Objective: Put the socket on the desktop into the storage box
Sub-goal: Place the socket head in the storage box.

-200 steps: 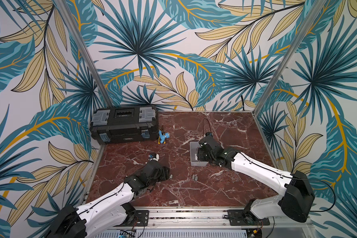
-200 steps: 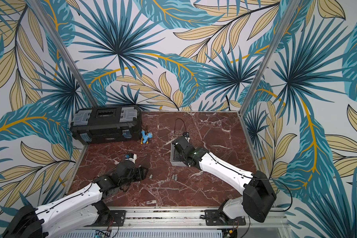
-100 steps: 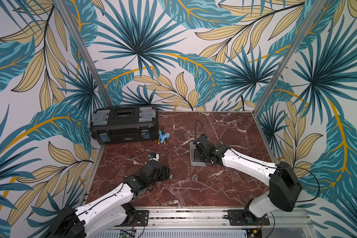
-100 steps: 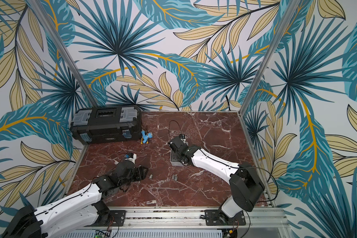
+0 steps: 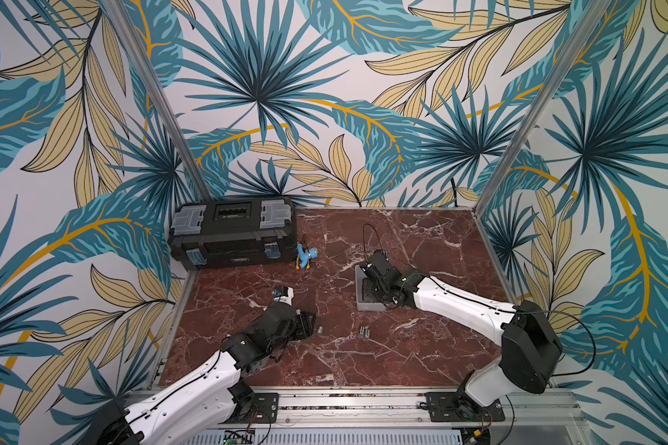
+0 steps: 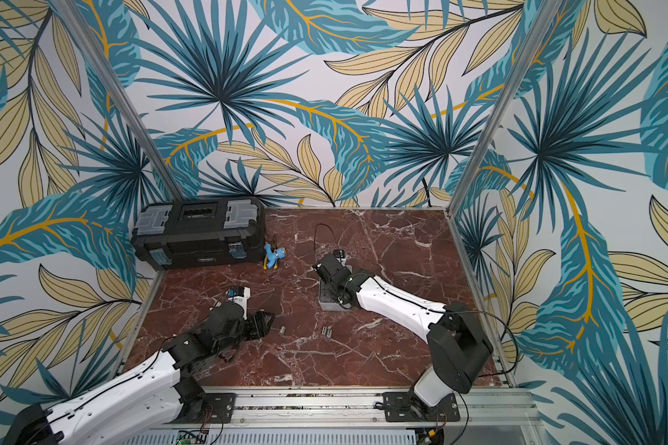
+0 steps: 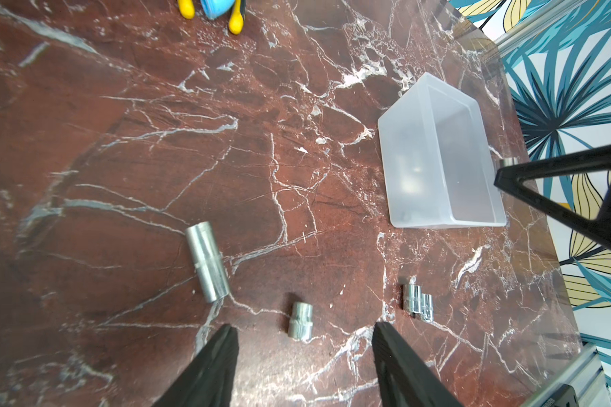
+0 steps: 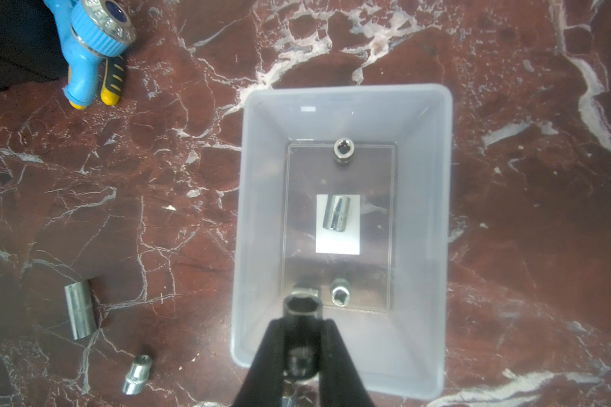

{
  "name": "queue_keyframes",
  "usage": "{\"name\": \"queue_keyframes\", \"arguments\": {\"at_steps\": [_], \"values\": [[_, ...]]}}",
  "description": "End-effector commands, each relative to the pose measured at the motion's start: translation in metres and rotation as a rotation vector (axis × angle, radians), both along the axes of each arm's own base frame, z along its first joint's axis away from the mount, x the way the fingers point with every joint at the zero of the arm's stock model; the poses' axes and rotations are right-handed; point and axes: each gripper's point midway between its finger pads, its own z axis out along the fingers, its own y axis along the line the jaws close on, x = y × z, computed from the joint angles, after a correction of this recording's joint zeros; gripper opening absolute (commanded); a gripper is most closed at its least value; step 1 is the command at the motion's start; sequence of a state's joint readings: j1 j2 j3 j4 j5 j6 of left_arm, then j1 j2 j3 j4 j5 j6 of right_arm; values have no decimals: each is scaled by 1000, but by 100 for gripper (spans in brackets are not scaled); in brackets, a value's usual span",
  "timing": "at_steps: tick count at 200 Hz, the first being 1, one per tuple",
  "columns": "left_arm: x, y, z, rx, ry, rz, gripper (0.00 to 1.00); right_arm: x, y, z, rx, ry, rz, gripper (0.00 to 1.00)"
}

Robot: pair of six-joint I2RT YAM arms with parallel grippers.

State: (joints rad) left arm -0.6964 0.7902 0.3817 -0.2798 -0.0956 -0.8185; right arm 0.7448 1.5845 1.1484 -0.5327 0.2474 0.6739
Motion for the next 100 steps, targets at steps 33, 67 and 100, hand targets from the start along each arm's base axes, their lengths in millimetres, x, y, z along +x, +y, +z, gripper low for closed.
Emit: {"name": "queue_keyframes", "arguments": {"at_steps": [33, 67, 100], "values": [[-5, 17, -9, 56, 16, 41, 66, 14, -6, 16, -56, -46, 7, 0], [-4, 14, -7, 55, 9, 24, 66, 17, -8, 15, -65, -46, 3, 0], [-1, 8, -7, 50, 3, 5, 66, 17, -8, 8, -77, -34, 2, 0]]}}
